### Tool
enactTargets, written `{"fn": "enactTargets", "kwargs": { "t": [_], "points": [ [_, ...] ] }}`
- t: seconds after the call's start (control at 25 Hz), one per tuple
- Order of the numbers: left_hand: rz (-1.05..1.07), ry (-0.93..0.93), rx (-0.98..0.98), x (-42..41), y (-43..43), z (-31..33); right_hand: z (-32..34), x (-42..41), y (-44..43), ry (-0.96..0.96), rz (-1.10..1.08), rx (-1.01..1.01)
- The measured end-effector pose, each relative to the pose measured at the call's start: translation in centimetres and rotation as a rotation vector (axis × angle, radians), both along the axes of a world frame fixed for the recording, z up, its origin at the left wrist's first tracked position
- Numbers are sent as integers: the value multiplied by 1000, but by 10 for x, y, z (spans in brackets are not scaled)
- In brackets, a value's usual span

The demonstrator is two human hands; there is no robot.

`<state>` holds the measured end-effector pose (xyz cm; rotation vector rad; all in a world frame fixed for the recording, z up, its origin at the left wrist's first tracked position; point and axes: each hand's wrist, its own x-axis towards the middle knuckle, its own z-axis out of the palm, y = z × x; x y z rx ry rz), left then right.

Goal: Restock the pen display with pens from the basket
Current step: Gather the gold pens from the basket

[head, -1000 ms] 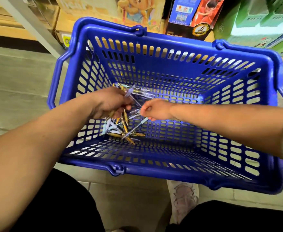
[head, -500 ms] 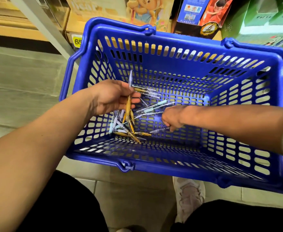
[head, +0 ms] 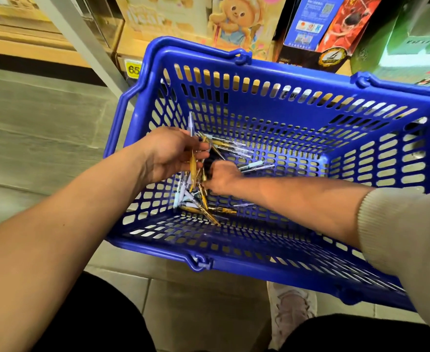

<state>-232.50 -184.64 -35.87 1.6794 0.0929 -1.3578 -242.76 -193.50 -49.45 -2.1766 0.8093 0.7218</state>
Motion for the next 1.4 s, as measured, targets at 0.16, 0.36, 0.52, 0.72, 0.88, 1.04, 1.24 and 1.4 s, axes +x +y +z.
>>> {"fn": "enactTargets", "kwargs": {
  "t": [0.16, 0.36, 0.52, 0.72, 0.88, 1.04, 1.24, 1.4],
  "points": [
    [10, -15, 24, -3, -5, -3, 9, -7, -14, 88, 42, 103],
    [-70, -45, 114, -20, -12, -9, 31, -38, -47, 68, -241, 540],
    [-113, -111, 186, -35, -18, -13, 47, -55, -59, -163, -355, 826],
    [-77, -21, 26, -43, -26, -4, 57, -49, -52, -344, -327, 789],
    [-12, -154, -50, -27, -26, 0, 55, -42, -50, -273, -300, 902],
    [13, -188, -56, -15, -21, 2, 27, -41, -6, -190, 854, -52],
    [-30, -178, -26, -14, -18, -2, 4, -50, 26, -255, 1159, -334],
    [-37, -157, -41, -12, -21, -2, 2, -54, -3, -244, 1068, -391]
  ]
}}
